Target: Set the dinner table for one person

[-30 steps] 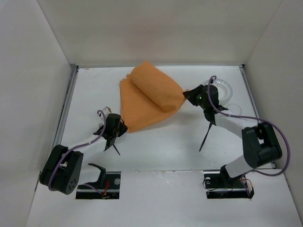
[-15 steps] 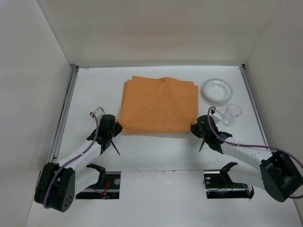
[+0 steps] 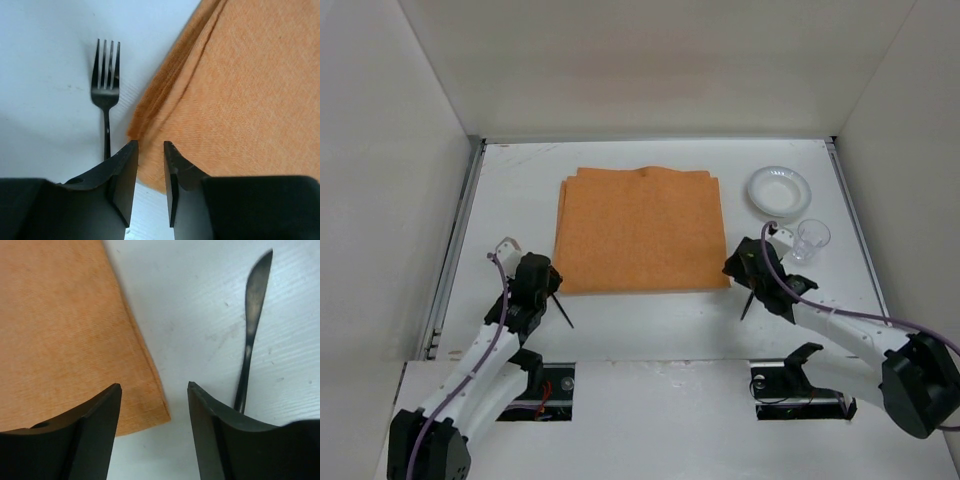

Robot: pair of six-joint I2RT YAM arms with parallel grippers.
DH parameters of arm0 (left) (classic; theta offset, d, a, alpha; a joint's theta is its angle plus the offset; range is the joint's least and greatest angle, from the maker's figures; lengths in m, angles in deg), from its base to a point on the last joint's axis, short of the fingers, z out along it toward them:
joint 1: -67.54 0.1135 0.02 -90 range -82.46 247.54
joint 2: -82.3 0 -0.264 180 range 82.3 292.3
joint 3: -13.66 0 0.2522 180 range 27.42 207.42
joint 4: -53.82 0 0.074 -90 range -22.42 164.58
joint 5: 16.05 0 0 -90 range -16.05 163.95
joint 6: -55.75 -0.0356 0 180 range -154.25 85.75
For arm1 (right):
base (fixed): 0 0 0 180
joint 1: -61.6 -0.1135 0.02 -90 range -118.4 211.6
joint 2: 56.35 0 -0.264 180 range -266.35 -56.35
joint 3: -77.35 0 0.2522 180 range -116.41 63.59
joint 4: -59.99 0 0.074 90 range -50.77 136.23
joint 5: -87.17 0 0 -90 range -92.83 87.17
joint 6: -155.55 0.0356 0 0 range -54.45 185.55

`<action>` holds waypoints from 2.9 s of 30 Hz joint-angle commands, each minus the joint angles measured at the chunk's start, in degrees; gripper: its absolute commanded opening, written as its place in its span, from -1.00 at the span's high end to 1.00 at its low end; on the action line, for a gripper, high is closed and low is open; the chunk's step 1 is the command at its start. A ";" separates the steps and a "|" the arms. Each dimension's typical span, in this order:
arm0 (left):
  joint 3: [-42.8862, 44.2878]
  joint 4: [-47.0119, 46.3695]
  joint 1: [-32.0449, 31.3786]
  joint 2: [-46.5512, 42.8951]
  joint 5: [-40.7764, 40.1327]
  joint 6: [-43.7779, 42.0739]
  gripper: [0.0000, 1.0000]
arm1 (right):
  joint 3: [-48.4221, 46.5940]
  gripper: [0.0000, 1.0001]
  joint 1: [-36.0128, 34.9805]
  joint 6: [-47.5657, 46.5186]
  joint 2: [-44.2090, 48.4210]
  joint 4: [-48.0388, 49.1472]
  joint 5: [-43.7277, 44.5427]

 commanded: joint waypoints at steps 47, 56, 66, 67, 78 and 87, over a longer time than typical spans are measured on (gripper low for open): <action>2.47 -15.72 -22.32 29.38 -2.56 -1.27 0.32 | -12.09 -0.16 -12.63 -1.17 -17.77 -1.62 1.97; 0.45 -13.97 -21.61 26.21 -2.12 -1.45 0.33 | -19.85 0.58 -16.24 -2.76 -29.99 -1.89 1.98; -0.87 -4.92 -23.63 17.87 -0.98 0.04 0.35 | -9.12 0.70 -21.77 9.10 -25.35 -3.81 -2.07; -1.14 -4.04 -24.16 17.08 -0.98 0.31 0.35 | -8.77 0.70 -22.39 10.24 -24.64 -4.69 -1.98; -0.62 0.19 -30.57 14.09 -1.59 4.71 0.35 | -6.04 0.68 -24.42 14.39 -13.13 -13.04 2.14; 0.70 3.61 -24.88 1.42 -8.62 5.76 0.16 | -9.20 0.25 -21.60 7.97 -5.30 -13.05 3.55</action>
